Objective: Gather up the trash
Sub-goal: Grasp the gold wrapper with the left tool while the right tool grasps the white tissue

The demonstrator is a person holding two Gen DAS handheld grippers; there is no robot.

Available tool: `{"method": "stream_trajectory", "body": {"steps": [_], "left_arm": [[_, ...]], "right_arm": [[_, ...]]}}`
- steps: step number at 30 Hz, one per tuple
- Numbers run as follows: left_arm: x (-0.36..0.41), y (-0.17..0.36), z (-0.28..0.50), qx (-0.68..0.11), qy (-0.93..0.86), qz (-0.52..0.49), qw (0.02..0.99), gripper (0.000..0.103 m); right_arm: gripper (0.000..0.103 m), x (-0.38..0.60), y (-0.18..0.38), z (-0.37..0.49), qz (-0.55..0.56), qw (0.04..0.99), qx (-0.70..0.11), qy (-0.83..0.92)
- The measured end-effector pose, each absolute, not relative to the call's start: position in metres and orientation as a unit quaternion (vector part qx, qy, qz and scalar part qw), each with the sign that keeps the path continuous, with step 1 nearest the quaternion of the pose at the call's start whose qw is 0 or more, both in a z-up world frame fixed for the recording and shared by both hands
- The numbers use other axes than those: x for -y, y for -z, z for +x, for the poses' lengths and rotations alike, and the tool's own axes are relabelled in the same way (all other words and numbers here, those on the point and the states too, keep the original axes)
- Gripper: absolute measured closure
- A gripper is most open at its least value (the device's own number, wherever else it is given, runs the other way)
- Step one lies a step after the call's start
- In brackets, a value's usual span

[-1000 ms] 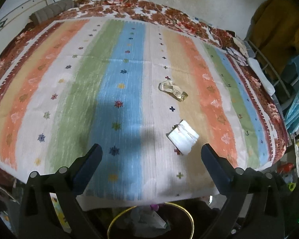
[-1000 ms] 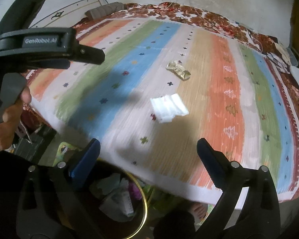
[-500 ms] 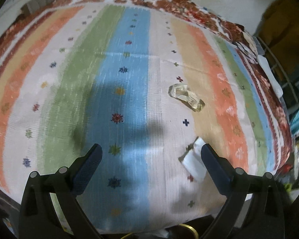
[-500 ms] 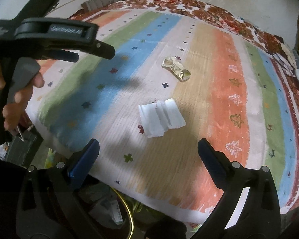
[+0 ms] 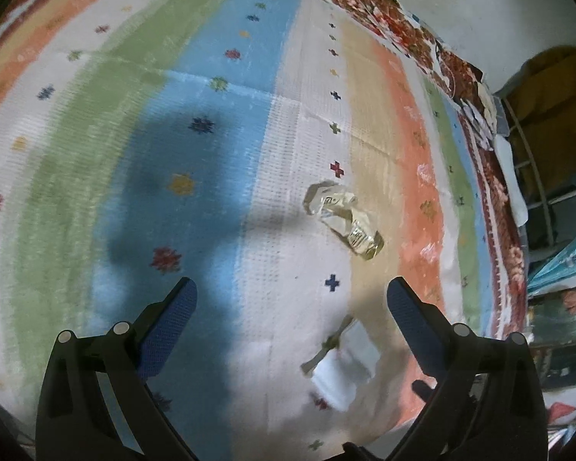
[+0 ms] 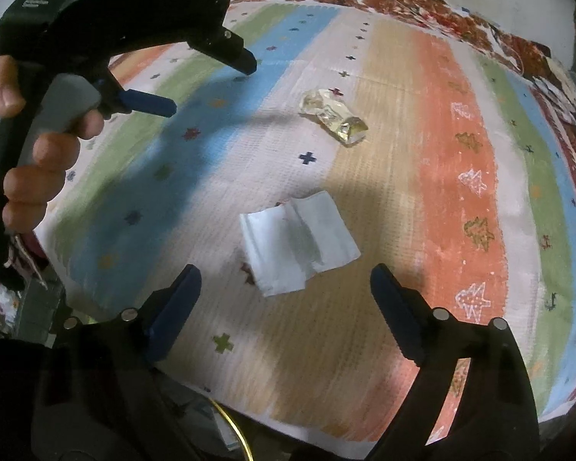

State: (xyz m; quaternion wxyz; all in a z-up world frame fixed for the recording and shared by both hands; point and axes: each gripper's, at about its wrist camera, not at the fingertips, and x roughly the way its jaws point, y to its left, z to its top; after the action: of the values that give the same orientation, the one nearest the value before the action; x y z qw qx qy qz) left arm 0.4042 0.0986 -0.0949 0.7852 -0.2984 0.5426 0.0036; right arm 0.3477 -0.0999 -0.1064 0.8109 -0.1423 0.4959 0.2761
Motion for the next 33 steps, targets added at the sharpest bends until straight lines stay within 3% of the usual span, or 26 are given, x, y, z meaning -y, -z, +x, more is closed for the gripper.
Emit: {"method": "stream_trajectory", "body": {"steps": [10, 23, 25, 30, 33], "left_arm": [[-0.093, 0.131, 0.439, -0.552, 0.028, -0.373, 0.745, 0.008], [-0.067, 0.156, 0.474, -0.554, 0.036, -0.416, 0.72, 0.027], [-0.066, 0.157, 0.478, -0.552, 0.032, -0.412, 0.724, 0.029], [-0.065, 0.159, 0.485, -0.548, 0.018, -0.403, 0.732, 0.051], [-0.065, 0.16, 0.487, -0.549, 0.008, -0.386, 0.741, 0.075]], "right_arm": [[0.037, 0.093, 0.129, 0.366, -0.148, 0.806, -0.507, -0.266], [0.059, 0.089, 0.147, 0.374, -0.153, 0.804, -0.506, -0.272], [0.068, 0.09, 0.147, 0.376, -0.146, 0.804, -0.508, -0.273], [0.083, 0.09, 0.15, 0.377, -0.142, 0.805, -0.506, -0.274], [0.089, 0.09, 0.149, 0.378, -0.144, 0.806, -0.506, -0.271]]}}
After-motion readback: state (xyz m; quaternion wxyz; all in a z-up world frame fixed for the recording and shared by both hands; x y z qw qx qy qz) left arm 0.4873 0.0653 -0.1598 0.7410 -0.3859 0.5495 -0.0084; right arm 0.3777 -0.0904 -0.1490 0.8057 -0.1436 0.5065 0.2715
